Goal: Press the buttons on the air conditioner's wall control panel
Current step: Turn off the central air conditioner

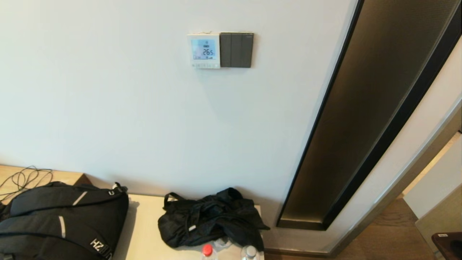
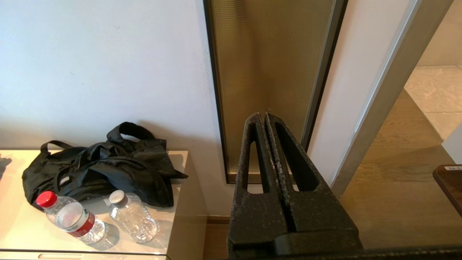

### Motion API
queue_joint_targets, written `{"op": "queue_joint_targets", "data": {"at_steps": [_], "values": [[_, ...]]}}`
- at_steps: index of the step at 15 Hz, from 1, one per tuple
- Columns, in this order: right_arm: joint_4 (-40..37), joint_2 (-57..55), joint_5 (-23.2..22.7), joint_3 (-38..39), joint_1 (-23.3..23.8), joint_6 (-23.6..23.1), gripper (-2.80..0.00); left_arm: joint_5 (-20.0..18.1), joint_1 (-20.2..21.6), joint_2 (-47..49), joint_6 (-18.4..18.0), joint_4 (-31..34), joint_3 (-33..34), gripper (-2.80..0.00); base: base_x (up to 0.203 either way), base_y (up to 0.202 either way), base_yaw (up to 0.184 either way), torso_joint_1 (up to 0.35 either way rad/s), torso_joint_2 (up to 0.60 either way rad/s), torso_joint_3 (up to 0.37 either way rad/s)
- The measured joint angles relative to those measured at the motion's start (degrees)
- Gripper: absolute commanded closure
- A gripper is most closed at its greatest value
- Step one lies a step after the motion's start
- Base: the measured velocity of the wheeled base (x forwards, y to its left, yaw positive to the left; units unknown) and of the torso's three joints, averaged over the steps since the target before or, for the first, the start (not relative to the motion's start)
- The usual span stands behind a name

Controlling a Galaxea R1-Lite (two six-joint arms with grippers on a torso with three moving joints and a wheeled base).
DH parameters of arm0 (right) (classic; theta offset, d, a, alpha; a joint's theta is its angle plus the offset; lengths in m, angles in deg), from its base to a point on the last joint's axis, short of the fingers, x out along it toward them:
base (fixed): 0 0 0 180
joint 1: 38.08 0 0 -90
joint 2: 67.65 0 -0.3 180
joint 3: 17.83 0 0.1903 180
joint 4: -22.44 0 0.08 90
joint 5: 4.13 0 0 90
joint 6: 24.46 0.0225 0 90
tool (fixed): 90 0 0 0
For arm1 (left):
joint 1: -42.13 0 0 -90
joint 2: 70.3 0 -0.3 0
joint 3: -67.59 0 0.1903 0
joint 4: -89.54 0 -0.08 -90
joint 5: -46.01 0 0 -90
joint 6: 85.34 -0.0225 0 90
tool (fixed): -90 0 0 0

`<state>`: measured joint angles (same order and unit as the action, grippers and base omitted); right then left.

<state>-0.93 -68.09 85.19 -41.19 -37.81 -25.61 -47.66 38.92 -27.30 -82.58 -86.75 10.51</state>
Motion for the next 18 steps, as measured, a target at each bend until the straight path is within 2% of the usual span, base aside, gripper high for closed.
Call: {"op": "queue_joint_targets", "data": {"at_steps": [2,4,7,10,13,18], "values": [[0.00,0.00,0.00,0.00,0.00,0.00,0.00,-0.53,-2.80,9.00,0.38,-5.74,-3.04,0.00,0.000,0.000,0.000,0.000,0.00,0.000],[0.00,0.00,0.00,0.00,0.00,0.00,0.00,-0.64,-8.12,18.01,0.51,-10.61,-6.46,0.00,0.000,0.000,0.000,0.000,0.00,0.000],[0.00,0.00,0.00,0.00,0.00,-0.01,0.00,-0.73,-14.01,28.93,0.64,-14.92,-13.08,0.00,0.000,0.000,0.000,0.000,0.00,0.000],[0.00,0.00,0.00,0.00,0.00,0.00,0.00,-0.55,-20.26,37.63,0.66,-15.87,-20.32,0.00,0.000,0.000,0.000,0.000,0.00,0.000],[0.00,0.00,0.00,0.00,0.00,0.00,0.00,0.22,-24.62,45.02,0.59,-16.09,-25.90,0.00,0.000,0.000,0.000,0.000,0.00,0.000],[0.00,0.00,0.00,0.00,0.00,-0.03,0.00,0.96,-27.63,55.25,0.53,-16.17,-36.41,0.00,0.000,0.000,0.000,0.000,0.00,0.000]]}}
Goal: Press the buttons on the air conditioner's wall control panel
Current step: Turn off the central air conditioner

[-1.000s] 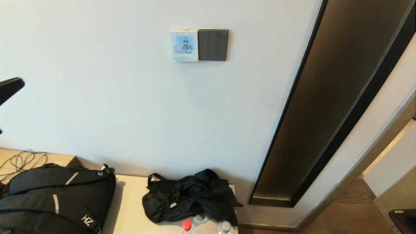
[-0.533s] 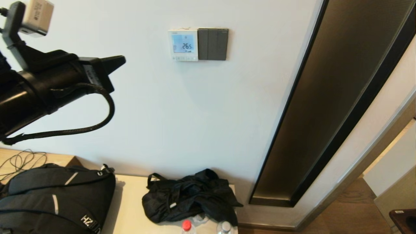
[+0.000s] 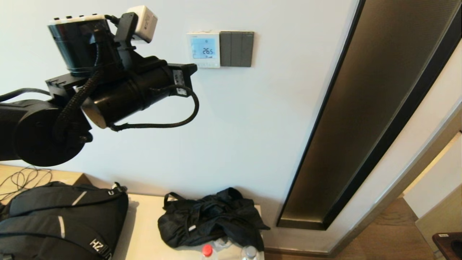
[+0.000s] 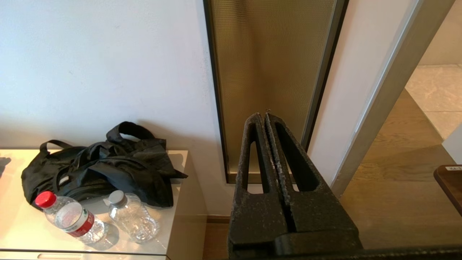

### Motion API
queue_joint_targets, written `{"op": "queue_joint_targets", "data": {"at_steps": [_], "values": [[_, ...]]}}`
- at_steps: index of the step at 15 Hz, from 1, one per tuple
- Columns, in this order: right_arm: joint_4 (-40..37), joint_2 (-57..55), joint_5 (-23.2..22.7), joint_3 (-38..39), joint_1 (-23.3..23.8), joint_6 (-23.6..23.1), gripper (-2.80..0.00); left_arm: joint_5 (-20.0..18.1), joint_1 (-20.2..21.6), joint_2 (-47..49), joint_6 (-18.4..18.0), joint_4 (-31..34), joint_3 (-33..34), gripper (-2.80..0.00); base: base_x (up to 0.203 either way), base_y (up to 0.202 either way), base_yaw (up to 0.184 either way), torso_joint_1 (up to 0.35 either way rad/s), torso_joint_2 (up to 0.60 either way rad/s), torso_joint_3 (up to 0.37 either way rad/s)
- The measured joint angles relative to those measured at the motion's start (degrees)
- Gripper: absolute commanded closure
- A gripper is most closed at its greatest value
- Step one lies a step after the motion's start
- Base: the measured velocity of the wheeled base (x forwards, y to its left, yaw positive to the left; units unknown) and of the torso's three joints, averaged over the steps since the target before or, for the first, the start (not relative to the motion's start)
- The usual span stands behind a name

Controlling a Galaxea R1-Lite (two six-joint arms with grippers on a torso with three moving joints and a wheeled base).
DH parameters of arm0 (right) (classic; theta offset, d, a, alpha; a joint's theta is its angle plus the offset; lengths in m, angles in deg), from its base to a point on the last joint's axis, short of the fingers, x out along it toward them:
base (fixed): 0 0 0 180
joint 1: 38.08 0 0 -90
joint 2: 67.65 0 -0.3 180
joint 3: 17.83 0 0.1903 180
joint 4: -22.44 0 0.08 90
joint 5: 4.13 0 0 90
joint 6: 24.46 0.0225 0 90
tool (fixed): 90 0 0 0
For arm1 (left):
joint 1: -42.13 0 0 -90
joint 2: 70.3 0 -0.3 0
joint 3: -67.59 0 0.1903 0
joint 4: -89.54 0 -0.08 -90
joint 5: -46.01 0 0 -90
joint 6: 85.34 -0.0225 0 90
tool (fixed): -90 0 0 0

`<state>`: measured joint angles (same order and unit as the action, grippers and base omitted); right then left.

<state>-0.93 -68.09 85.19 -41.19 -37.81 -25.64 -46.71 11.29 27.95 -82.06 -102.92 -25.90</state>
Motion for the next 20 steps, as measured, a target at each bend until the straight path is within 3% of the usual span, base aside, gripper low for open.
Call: {"op": "queue_joint_targets", "data": {"at_steps": [5,11,20], "values": [[0.00,0.00,0.01,0.00,0.00,-0.01,0.00,3.01,-0.24,9.30,-0.06,0.00,-9.90,0.00,0.000,0.000,0.000,0.000,0.00,0.000],[0.00,0.00,0.00,0.00,0.00,-0.01,0.00,3.15,-0.24,15.73,-0.06,0.63,-18.22,0.00,0.000,0.000,0.000,0.000,0.00,0.000],[0.00,0.00,0.00,0.00,0.00,-0.02,0.00,3.13,-0.27,20.47,0.00,0.05,-22.52,0.00,0.000,0.000,0.000,0.000,0.00,0.000]]}}
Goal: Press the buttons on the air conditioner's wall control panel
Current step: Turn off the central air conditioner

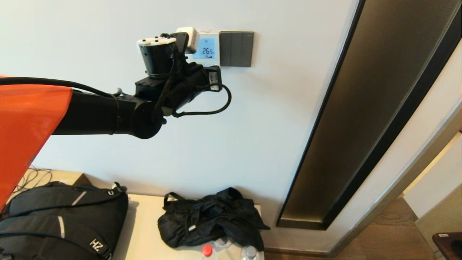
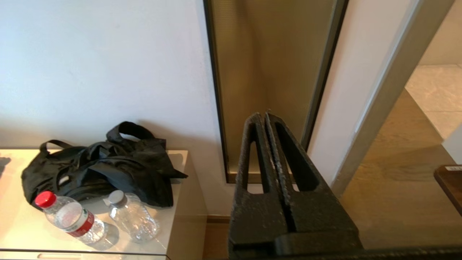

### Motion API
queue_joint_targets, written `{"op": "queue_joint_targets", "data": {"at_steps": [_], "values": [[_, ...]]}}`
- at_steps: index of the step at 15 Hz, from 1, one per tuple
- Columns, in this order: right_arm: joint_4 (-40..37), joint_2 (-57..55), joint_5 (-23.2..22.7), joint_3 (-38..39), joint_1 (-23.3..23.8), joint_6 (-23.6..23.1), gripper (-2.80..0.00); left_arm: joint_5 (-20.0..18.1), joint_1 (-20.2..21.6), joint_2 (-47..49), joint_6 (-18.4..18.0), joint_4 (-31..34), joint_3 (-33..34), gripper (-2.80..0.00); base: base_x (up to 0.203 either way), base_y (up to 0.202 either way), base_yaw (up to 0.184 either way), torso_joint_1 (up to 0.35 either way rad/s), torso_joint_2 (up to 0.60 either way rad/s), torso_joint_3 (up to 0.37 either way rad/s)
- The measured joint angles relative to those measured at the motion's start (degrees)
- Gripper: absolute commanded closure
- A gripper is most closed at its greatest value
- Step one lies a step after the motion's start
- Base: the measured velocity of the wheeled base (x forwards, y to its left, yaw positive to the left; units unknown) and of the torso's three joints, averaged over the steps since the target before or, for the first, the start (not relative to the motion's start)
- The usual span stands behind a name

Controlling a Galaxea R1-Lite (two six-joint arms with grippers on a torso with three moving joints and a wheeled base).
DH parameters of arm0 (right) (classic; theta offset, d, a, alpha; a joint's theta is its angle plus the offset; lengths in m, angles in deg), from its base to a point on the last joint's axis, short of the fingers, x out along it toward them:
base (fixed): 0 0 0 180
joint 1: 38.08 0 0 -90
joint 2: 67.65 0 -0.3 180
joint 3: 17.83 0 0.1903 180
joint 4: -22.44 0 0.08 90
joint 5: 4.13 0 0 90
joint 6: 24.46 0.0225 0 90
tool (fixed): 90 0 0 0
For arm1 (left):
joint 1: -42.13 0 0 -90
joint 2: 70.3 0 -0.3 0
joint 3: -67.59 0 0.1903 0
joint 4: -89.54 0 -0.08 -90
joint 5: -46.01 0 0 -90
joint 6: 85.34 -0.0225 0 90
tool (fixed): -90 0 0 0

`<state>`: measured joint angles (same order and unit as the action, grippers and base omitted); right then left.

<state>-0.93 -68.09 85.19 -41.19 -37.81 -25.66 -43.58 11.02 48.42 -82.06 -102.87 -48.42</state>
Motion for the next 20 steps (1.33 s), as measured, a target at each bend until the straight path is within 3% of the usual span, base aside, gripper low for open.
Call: {"op": "queue_joint_targets", "data": {"at_steps": [20], "values": [[0.00,0.00,0.00,0.00,0.00,0.02,0.00,1.11,0.71,5.78,0.03,0.99,-8.25,0.00,0.000,0.000,0.000,0.000,0.00,0.000]]}}
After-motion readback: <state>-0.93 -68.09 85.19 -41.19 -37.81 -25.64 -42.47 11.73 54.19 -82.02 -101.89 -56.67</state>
